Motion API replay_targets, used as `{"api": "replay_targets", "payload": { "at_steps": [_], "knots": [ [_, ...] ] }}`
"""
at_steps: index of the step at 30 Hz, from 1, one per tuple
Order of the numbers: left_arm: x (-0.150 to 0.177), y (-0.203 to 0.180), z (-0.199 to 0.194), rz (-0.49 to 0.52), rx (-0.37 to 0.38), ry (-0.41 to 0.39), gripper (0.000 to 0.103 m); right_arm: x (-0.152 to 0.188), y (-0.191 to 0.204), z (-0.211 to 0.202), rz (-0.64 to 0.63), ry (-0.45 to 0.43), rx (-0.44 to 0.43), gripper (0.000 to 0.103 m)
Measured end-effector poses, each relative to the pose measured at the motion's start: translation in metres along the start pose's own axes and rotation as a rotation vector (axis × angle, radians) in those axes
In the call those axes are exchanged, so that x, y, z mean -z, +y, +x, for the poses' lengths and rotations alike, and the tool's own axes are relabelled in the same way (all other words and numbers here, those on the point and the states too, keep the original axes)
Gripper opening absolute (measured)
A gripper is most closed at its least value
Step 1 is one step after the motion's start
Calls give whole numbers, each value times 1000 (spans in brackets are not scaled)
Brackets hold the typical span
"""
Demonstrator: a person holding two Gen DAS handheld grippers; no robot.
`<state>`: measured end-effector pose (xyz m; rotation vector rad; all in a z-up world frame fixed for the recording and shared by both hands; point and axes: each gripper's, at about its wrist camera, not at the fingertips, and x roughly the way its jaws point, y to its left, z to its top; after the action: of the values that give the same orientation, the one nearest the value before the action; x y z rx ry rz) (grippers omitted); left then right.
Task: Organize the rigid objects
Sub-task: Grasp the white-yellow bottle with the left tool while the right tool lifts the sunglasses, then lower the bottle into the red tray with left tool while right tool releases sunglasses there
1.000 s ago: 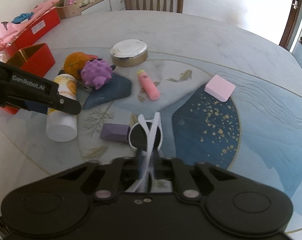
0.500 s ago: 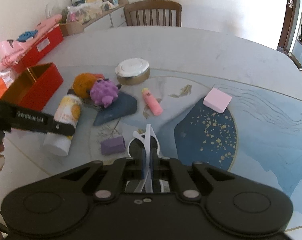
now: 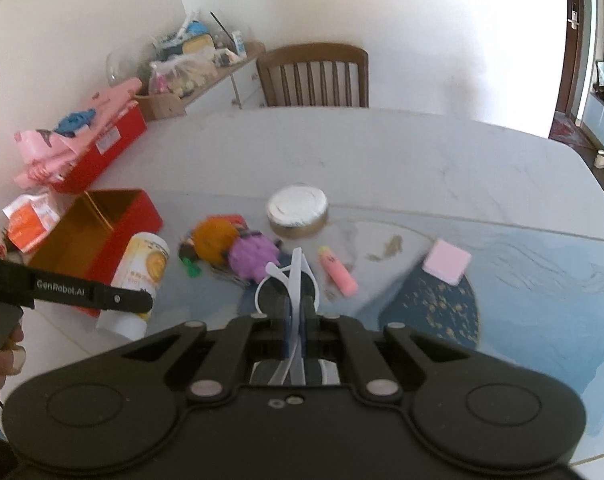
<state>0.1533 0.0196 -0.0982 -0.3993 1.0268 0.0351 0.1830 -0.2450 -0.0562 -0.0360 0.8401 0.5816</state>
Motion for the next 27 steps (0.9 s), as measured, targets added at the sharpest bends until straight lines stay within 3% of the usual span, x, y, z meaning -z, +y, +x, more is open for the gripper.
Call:
{"api": "replay_targets", "payload": {
  "at_steps": [16,27],
  "knots": [
    [-39,85,-53,25,-37,-58,47,-58,117,40,-40,-38,-102,4],
    [-62,155,-51,51,-110,-23,47,-69,194,88,-46,-9,-157,4]
  ]
}}
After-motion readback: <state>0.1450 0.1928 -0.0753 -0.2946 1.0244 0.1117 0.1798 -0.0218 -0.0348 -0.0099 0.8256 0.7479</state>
